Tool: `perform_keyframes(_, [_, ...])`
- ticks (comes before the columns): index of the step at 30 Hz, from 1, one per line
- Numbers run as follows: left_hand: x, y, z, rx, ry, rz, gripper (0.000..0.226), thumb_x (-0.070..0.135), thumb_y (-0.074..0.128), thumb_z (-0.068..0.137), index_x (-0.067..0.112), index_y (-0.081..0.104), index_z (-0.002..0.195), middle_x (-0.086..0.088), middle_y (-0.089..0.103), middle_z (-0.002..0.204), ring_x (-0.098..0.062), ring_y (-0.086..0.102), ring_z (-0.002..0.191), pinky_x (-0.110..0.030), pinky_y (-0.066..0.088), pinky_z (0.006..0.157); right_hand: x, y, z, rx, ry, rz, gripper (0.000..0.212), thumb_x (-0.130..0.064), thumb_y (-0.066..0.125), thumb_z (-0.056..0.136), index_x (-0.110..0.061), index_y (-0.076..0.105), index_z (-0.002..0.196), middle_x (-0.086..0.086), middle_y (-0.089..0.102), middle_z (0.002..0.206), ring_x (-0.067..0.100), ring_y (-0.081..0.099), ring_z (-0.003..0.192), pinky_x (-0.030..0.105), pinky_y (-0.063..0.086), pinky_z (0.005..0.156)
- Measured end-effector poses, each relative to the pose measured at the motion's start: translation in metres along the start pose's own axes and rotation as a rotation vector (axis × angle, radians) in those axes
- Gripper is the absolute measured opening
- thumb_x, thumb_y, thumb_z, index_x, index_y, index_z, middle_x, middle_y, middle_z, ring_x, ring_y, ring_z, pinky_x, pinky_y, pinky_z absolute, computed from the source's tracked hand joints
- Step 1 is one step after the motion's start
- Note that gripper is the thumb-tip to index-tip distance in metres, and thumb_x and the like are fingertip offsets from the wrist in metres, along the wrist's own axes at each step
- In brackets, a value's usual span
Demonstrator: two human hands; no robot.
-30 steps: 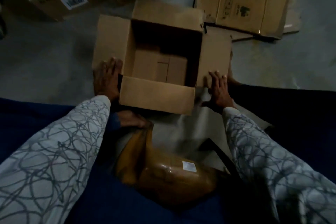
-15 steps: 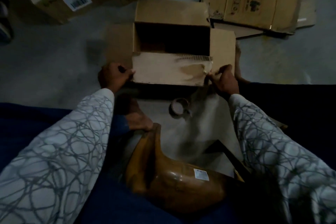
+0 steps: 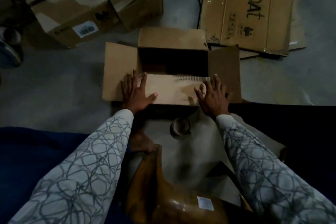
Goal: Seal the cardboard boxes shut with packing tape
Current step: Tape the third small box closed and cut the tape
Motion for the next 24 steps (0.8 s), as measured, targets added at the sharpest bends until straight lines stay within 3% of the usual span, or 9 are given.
perform_keyframes(5, [0.031, -0.037, 0.050, 0.099, 0.024, -0.399, 0.099, 0.048, 0.067, 0.091, 0.026, 0.000, 0.160, -0.005, -0.005, 0.168, -0.028, 0.008, 0.154, -0.043, 0.017, 0.123, -0.028, -0.017, 0.051, 0.062, -0.167, 0.291, 0.057, -0.050, 0.049, 0.100, -0.021, 0.041, 0.149, 0.008, 0.011, 0.166, 0.032, 0.021, 0.149, 0.045, 0.028, 0.117])
perform_keyframes(8, [0.042, -0.054, 0.089, 0.052, -0.030, -0.945, 0.103, 0.010, 0.072, 0.090, 0.028, -0.001, 0.159, -0.003, 0.017, 0.161, -0.030, 0.053, 0.123, -0.037, 0.056, 0.076, -0.037, -0.029, 0.092, -0.060, -0.183, 0.518, 0.066, -0.043, 0.060, 0.097, -0.019, 0.032, 0.152, 0.008, 0.009, 0.165, 0.028, 0.022, 0.150, 0.037, 0.026, 0.115])
perform_keyframes(10, [0.042, -0.063, 0.115, 0.009, -0.130, -1.105, 0.087, 0.010, 0.064, 0.095, 0.025, 0.006, 0.157, -0.008, 0.044, 0.139, -0.025, 0.067, 0.084, -0.033, 0.055, 0.054, -0.039, -0.036, 0.119, -0.110, -0.174, 0.586, 0.070, -0.035, 0.069, 0.093, -0.022, 0.032, 0.151, 0.011, 0.015, 0.162, 0.029, 0.025, 0.147, 0.036, 0.029, 0.114])
perform_keyframes(12, [0.039, -0.070, 0.137, -0.082, -0.245, -1.177, 0.061, 0.048, 0.040, 0.101, 0.010, 0.032, 0.148, -0.011, 0.058, 0.104, -0.015, 0.066, 0.055, -0.027, 0.053, 0.045, -0.038, -0.036, 0.148, -0.138, -0.139, 0.594, 0.072, -0.026, 0.076, 0.087, -0.026, 0.036, 0.147, 0.014, 0.019, 0.158, 0.031, 0.026, 0.146, 0.033, 0.029, 0.113])
perform_keyframes(14, [0.038, -0.077, 0.151, -0.171, -0.322, -1.203, 0.075, 0.054, 0.009, 0.105, -0.004, 0.044, 0.137, -0.011, 0.059, 0.095, -0.017, 0.065, 0.056, -0.024, 0.052, 0.043, -0.035, -0.033, 0.170, -0.160, -0.046, 0.653, 0.078, -0.021, 0.081, 0.081, -0.028, 0.035, 0.143, 0.017, 0.025, 0.152, 0.036, 0.034, 0.140, 0.043, 0.040, 0.112])
perform_keyframes(17, [0.032, -0.087, 0.164, -0.104, -0.327, -1.263, 0.040, 0.035, 0.027, 0.108, 0.016, 0.038, 0.141, -0.007, 0.056, 0.122, -0.025, 0.066, 0.076, -0.033, 0.052, 0.053, -0.037, -0.036, 0.178, -0.179, 0.113, 0.955, 0.079, -0.013, 0.077, 0.086, -0.020, 0.023, 0.144, 0.012, 0.048, 0.135, 0.029, 0.063, 0.101, 0.041, 0.060, 0.074])
perform_keyframes(19, [0.024, -0.090, 0.164, -0.056, -0.327, -1.374, 0.054, 0.053, 0.040, 0.101, 0.023, 0.040, 0.145, -0.003, 0.058, 0.133, -0.028, 0.071, 0.082, -0.028, 0.052, 0.052, -0.034, -0.043, 0.176, -0.140, 0.183, 1.101, 0.073, -0.026, 0.071, 0.093, -0.024, 0.019, 0.144, 0.009, 0.059, 0.123, 0.019, 0.067, 0.071, 0.035, 0.058, 0.059])
perform_keyframes(21, [0.013, -0.093, 0.152, 0.067, -0.423, -1.511, 0.066, 0.071, 0.041, 0.093, 0.021, 0.054, 0.134, -0.002, 0.064, 0.120, -0.023, 0.067, 0.073, -0.023, 0.045, 0.051, -0.024, -0.050, 0.167, -0.083, 0.202, 1.188, 0.058, -0.048, 0.058, 0.098, -0.032, 0.025, 0.142, 0.004, 0.062, 0.112, 0.012, 0.064, 0.056, 0.028, 0.052, 0.050])
perform_keyframes(24, [0.001, -0.098, 0.129, 0.177, -0.363, -1.504, 0.054, 0.060, 0.035, 0.101, 0.019, 0.070, 0.107, -0.002, 0.071, 0.093, -0.015, 0.056, 0.055, -0.020, 0.032, 0.040, -0.010, -0.060, 0.144, -0.109, 0.164, 1.366, 0.062, -0.070, 0.031, 0.097, -0.026, 0.054, 0.134, 0.002, 0.065, 0.101, 0.015, 0.061, 0.065, 0.029, 0.043, 0.056])
Point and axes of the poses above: each hand's wrist, its own z-axis towards the middle knuckle, its own y-axis out of the palm, x = y × z, the point moved 3 cm from there along z, towards the middle knuckle
